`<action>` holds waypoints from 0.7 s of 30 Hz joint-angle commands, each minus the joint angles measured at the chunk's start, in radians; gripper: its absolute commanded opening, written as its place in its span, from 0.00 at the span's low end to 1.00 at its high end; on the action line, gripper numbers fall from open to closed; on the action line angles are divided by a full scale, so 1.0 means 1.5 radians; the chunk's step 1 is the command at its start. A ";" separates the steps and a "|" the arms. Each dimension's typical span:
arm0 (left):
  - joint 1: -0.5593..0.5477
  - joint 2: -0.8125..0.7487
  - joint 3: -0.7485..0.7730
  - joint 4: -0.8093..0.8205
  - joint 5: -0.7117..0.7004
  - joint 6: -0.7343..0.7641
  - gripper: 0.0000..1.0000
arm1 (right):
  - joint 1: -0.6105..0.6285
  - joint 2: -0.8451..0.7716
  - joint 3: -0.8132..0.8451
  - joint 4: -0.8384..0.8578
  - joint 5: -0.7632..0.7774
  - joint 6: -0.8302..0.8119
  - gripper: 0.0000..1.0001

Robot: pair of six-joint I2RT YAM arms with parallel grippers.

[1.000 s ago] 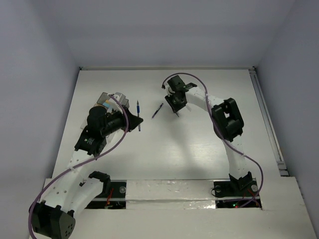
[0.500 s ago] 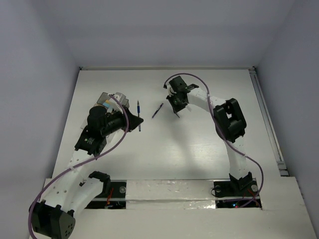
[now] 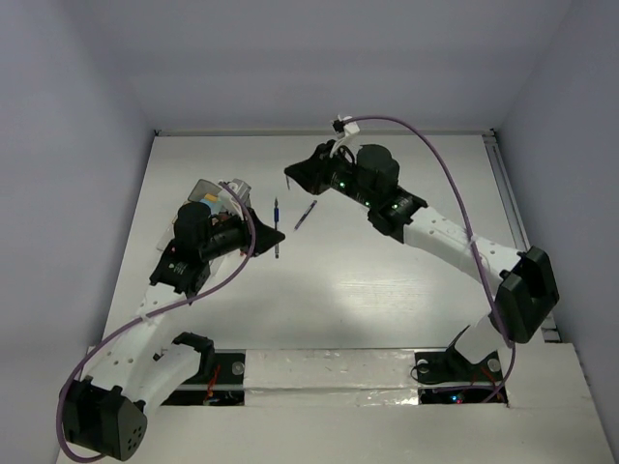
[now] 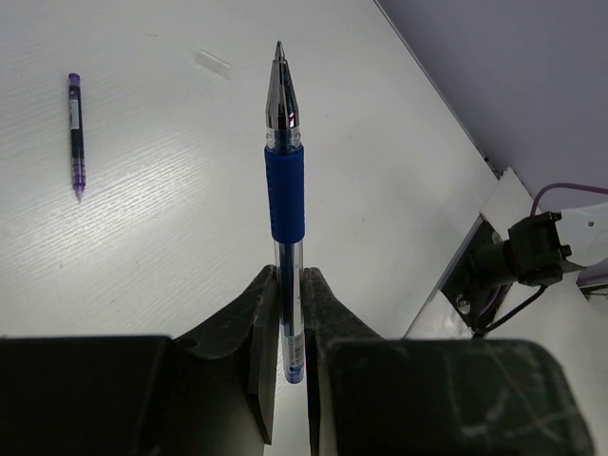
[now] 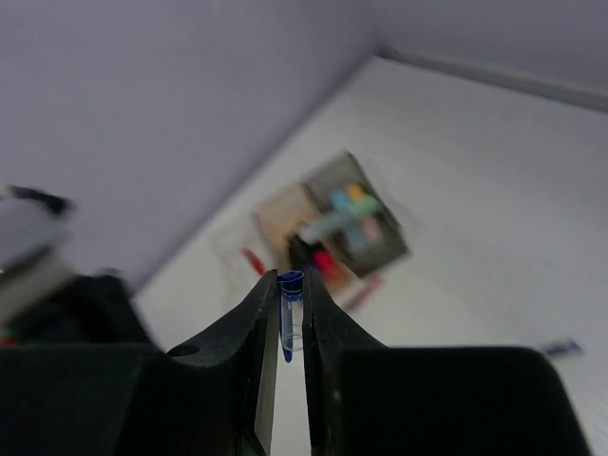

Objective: Sort the stationery into containers
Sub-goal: Pick up the pen cap from the center of the board, then close the pen cap on the pen.

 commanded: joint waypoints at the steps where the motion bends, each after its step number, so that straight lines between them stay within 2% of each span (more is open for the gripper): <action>1: 0.004 0.001 -0.003 0.044 0.038 -0.008 0.00 | 0.031 0.003 -0.035 0.246 0.017 0.128 0.00; 5: 0.004 0.000 -0.003 0.047 0.041 -0.009 0.00 | 0.044 0.008 -0.042 0.333 -0.001 0.171 0.00; 9: 0.004 -0.005 -0.003 0.047 0.037 -0.010 0.00 | 0.069 0.020 -0.030 0.326 -0.003 0.162 0.00; 21: 0.016 -0.019 -0.002 0.041 0.013 -0.007 0.00 | 0.075 0.026 -0.062 0.334 -0.013 0.164 0.00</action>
